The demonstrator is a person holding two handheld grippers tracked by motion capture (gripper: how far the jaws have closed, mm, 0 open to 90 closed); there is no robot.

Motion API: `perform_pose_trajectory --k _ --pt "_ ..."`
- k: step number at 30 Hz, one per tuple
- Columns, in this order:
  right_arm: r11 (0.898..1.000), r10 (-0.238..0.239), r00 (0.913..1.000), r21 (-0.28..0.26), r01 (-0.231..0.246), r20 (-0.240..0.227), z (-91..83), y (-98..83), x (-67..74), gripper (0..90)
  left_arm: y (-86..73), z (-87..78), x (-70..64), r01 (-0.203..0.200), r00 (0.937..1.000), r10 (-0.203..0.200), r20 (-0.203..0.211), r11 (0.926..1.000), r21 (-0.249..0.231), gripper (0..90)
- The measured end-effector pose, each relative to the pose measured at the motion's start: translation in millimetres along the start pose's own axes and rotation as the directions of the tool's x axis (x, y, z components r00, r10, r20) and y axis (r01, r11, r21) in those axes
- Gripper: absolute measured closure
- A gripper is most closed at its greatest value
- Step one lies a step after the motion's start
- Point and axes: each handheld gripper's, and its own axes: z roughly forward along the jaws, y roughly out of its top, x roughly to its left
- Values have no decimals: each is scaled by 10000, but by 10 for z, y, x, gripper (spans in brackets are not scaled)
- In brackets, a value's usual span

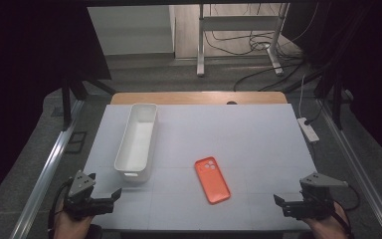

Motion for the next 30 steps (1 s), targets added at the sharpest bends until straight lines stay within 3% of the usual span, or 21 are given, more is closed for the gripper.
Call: perform_pose_trajectory --k 13,19,30 --pt "9998 -148 9999 138 148 -6 25 20 17 0 -17 -24 25 274 9996 -274 -44 9996 -36 15" --pt "9996 -186 9998 189 187 -32 35 25 15 0 -8 -5 0 31 10000 -31 -2 9997 224 30" --pt "9992 -290 9995 267 293 -84 45 34 28 0 -17 -20 3 0 10000 -1 97 9999 102 34"
